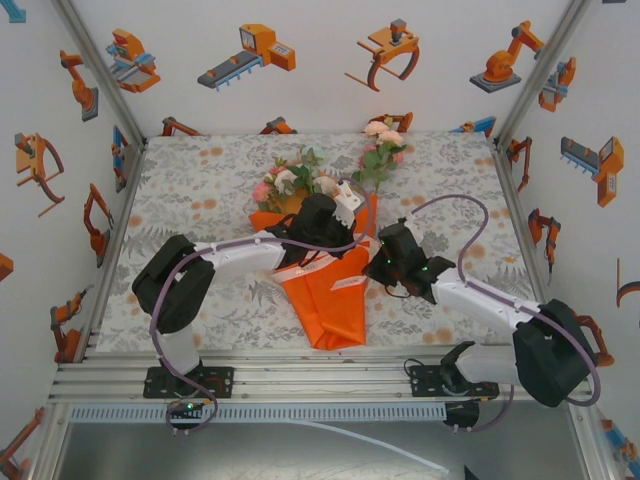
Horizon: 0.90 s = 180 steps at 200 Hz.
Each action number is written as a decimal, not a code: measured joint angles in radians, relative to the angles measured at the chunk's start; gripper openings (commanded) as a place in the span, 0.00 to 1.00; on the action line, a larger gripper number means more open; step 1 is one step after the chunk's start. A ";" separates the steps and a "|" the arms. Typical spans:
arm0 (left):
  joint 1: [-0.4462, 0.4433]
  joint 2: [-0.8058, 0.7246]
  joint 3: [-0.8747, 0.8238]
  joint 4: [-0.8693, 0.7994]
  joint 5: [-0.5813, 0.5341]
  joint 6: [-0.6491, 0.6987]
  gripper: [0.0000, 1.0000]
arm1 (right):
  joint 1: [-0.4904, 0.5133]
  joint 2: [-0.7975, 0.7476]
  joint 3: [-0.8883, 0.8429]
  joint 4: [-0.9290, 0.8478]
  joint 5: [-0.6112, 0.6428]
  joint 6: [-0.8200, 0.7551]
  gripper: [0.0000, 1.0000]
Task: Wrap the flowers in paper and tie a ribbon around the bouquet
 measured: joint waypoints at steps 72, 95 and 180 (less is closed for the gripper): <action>0.006 0.033 0.021 -0.043 -0.060 -0.014 0.00 | -0.012 -0.268 0.014 -0.219 -0.106 -0.254 0.00; 0.006 0.033 0.021 -0.044 -0.070 -0.021 0.02 | -0.073 -0.364 0.014 -0.317 -0.055 -0.278 0.00; 0.006 -0.126 -0.120 -0.035 -0.171 -0.080 0.25 | -0.220 -0.260 0.022 -0.407 0.031 -0.317 0.00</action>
